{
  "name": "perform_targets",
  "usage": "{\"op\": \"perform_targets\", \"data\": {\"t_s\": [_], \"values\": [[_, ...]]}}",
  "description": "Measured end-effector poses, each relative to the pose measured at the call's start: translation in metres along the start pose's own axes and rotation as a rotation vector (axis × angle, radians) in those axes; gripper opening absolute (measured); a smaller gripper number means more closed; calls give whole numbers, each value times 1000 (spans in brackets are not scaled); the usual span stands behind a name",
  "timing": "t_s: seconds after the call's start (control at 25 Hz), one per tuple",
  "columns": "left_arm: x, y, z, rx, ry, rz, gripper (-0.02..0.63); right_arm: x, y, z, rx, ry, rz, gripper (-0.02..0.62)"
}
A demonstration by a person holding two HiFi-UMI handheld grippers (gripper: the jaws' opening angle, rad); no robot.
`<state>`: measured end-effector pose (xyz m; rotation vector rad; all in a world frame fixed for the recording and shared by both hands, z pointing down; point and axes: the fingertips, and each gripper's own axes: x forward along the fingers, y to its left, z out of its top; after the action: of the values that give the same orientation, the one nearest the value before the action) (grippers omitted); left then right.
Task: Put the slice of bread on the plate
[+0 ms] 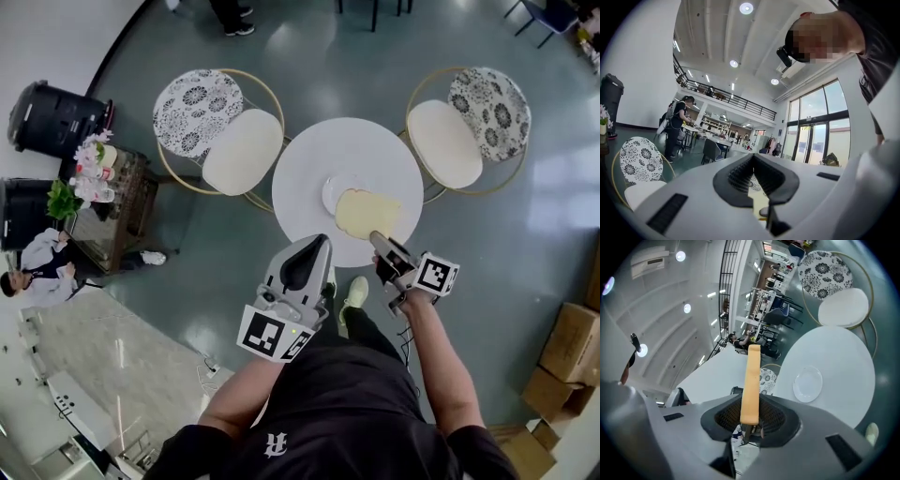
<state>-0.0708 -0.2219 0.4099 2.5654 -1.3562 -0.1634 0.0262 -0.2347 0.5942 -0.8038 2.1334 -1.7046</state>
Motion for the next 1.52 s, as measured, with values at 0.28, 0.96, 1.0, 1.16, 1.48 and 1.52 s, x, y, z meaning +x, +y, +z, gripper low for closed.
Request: {"op": "perform_targets", "data": {"t_s": [0.28,0.96,1.0,1.16,1.48,1.52], "values": [[31,40,-23,-10,47,-16,6,53,-109,-12,91,89,-174,95],[59,75,-63,-57,109,-5,6,96,-193,-15,103,174,-308,95],[60,75,-64,-62,114,-6,6,96,-195,-14,100,176,-310,95],[62,77,-69,-61,120,-4,6,92,-207,-10,65,195,-363,97],[67,80,-76,-80,136,1,6,82,-224,-7,-141,299,-591,197],[67,80,-76,-81,137,2,6,81,-226,-8,-168,316,-616,218]]}}
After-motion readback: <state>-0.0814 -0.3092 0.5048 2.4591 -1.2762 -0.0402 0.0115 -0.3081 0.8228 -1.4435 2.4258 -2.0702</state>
